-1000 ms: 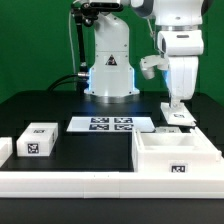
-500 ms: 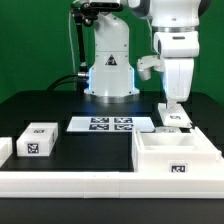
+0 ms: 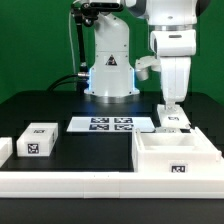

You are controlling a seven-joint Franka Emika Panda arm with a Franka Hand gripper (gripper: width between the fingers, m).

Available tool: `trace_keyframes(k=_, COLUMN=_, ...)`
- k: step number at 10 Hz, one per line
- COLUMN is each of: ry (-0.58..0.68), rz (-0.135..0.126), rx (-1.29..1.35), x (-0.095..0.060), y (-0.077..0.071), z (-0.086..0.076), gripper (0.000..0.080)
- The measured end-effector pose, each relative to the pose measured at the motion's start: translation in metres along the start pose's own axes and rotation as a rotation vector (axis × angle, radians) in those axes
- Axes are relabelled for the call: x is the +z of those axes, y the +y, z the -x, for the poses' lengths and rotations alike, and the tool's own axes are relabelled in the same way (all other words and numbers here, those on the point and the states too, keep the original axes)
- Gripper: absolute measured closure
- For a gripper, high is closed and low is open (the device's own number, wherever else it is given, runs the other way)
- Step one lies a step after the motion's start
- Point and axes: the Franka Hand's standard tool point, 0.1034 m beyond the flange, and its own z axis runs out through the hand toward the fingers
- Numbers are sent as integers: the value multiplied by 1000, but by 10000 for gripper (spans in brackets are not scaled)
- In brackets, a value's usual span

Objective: Assemble cabinet

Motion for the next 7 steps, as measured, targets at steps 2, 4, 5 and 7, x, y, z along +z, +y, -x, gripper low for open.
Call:
trace_keyframes(k=2, ry=3, rz=4, rx=3, x=0, y=5, z=0, gripper=738)
trace_keyframes(k=4, ry=8, rz=11, rx=5, x=-2, y=11, z=-1, gripper=738)
trace_keyframes(k=5, ry=8, rz=8, rx=5, x=-1, y=11, z=-2, gripper=738)
trace_keyframes(k=7, ry=10, rz=-1, rx=2, x=3, y=12, z=-2, gripper=738)
